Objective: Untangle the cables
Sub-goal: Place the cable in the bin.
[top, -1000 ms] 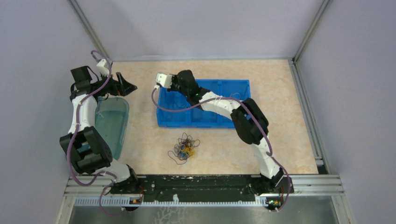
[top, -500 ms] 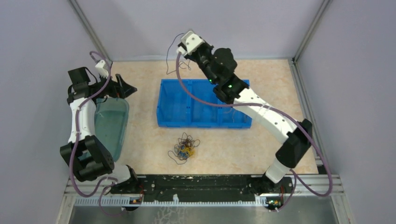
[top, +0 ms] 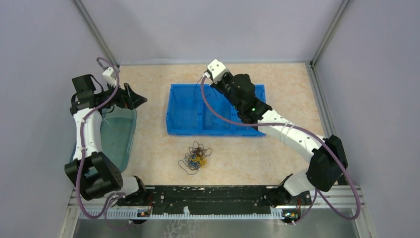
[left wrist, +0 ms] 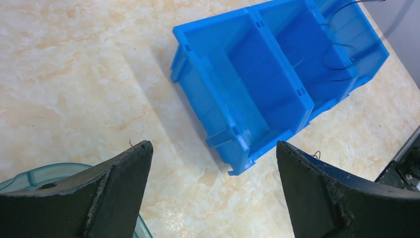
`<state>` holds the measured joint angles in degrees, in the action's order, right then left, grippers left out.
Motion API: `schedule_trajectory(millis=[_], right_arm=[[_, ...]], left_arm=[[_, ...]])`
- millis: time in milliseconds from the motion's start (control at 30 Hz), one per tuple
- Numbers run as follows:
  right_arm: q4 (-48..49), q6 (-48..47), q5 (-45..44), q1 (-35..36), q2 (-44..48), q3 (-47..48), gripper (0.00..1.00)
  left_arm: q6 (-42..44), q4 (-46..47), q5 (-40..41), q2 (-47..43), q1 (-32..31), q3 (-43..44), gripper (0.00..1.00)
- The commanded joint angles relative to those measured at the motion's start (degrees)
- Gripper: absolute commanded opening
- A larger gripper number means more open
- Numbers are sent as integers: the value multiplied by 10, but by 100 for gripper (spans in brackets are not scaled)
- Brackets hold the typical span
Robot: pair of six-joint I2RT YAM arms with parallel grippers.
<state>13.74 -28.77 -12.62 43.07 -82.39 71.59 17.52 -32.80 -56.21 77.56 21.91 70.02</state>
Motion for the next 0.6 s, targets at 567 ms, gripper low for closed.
schedule_trajectory(millis=[567], right_arm=[[83,159,45,-64,9,-157,0]], left_arm=[[38,-30,-56,14,3,6,100]])
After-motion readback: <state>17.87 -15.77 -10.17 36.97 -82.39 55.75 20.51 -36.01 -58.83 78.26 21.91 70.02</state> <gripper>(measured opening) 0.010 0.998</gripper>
